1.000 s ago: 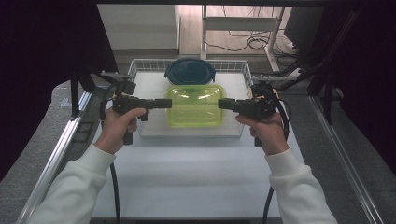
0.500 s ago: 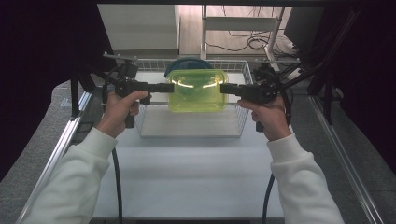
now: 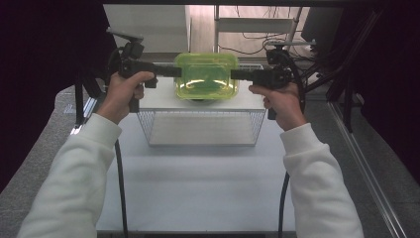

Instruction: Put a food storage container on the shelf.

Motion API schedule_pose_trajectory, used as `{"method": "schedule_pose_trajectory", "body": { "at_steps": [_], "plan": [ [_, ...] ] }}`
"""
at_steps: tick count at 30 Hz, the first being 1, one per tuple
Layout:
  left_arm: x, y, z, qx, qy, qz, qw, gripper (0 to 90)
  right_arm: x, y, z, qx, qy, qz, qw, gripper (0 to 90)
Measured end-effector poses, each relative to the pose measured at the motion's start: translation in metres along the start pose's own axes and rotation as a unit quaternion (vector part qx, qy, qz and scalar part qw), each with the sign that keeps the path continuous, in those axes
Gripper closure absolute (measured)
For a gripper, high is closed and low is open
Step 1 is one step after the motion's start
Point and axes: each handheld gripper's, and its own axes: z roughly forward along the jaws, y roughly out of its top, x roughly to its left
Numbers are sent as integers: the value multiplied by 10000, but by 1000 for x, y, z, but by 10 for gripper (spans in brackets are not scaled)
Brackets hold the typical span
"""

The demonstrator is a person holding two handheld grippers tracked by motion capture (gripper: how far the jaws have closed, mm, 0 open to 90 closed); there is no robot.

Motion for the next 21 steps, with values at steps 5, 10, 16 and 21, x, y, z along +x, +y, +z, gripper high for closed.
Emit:
{"method": "schedule_pose_trajectory", "body": {
  "at_steps": [5,10,16,21],
  "plan": [
    [4,14,0,48,117,2,9999,788,-3,14,7,0,-39,24,10000,775],
    [19,23,3,86,111,-168,9998,789,-8,24,17,38,-82,81,9999,774],
    [35,27,11,144,238,-349,9990,788,-19,29,33,169,-145,279,9994,774],
    [47,28,16,14,130,-556,9984,771,-34,30,46,258,-128,625,9976,772]
  ]
}}
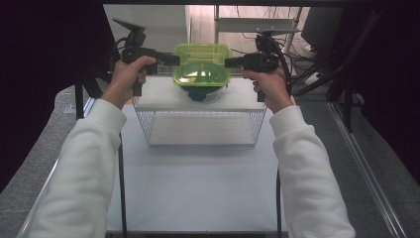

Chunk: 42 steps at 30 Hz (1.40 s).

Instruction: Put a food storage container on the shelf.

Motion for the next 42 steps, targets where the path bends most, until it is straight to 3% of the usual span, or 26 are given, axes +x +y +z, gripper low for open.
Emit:
{"method": "schedule_pose_trajectory", "body": {
  "at_steps": [5,9,14,16,18,20,23,26,30,33,36,39,42],
  "plan": [
    [13,2,9,-189,111,-355,9991,760,-8,4,11,-3,-64,291,9996,724],
    [24,1,17,-379,44,-550,9978,734,-16,2,18,-42,24,708,9975,697],
    [29,-1,20,-438,6,-645,9970,697,-24,-2,23,-202,148,1047,9942,666],
    [29,-1,21,-436,-6,-644,9970,689,-24,-2,24,-241,133,1062,9940,624],
    [28,-1,21,-449,126,-572,9973,639,-23,-2,24,-266,58,922,9954,528],
    [26,-1,22,-527,269,-428,9973,515,-21,-2,24,-313,-103,836,9960,399],
    [23,-2,20,-639,348,-269,9970,313,-17,-2,21,-506,-234,595,9967,282],
    [17,-3,13,-749,458,-62,9961,230,-12,-2,13,-762,-253,367,9961,200],
    [8,-8,-3,-945,616,166,9935,170,-5,-6,0,-890,-168,-94,9958,178],
    [1,-16,-17,-979,704,470,9916,161,2,-11,-11,-876,-177,-453,9950,179],
    [-6,-29,-28,-972,658,699,9906,158,8,-18,-22,-780,-145,-826,9934,197],
    [-14,-48,-38,-894,800,961,9881,158,15,-31,-36,-697,-321,-1363,9877,206],
    [-19,-69,-45,-867,870,1103,9863,157,18,-46,-49,-704,-338,-1604,9840,210]
  ]
}}
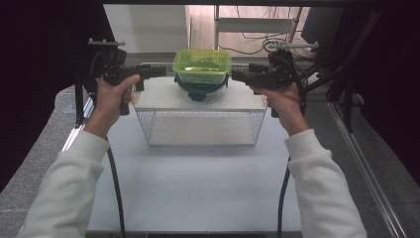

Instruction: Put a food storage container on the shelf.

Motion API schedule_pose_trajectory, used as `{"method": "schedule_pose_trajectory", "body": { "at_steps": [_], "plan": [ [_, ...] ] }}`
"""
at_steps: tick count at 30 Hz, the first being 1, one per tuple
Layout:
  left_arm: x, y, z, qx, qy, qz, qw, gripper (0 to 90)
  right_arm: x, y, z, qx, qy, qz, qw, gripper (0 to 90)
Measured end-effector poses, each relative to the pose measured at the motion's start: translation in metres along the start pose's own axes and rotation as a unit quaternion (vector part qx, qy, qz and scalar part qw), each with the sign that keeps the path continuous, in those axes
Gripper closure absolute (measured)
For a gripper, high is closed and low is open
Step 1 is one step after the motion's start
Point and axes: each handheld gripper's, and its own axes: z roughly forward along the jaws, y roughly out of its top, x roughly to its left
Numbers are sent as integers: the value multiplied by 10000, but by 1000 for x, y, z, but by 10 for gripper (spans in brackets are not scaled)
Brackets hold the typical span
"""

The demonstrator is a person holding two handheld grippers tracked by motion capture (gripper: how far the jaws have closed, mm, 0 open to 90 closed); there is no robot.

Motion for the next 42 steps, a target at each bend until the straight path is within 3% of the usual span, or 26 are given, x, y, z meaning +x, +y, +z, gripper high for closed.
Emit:
{"method": "schedule_pose_trajectory", "body": {
  "at_steps": [4,7,13,17,23,27,29,30,38,42],
  "plan": [
    [-10,-30,-13,16,173,224,9996,157,9,-21,-20,65,42,-209,9998,212],
    [-19,-65,-18,112,310,387,9987,154,15,-42,-36,70,-4,-440,9990,215],
    [-32,-124,-17,460,427,663,9958,155,18,-94,-63,170,56,-530,9984,221],
    [-38,-156,-11,643,573,901,9922,156,13,-127,-72,342,-78,-478,9982,223],
    [-35,-200,-1,943,449,714,9920,156,9,-175,-80,465,-201,-139,9986,222],
    [-30,-222,6,983,430,533,9928,157,10,-208,-81,479,-164,68,9987,224],
    [-27,-229,10,1244,393,509,9901,155,10,-216,-78,732,-198,29,9971,224],
    [-26,-231,10,1245,434,502,9900,149,10,-219,-78,734,-246,12,9970,224],
    [-24,-234,11,1244,541,548,9892,156,10,-223,-74,666,-171,-5,9976,213],
    [-22,-237,5,1223,698,510,9887,154,6,-221,-80,414,-137,57,9990,198]
  ]
}}
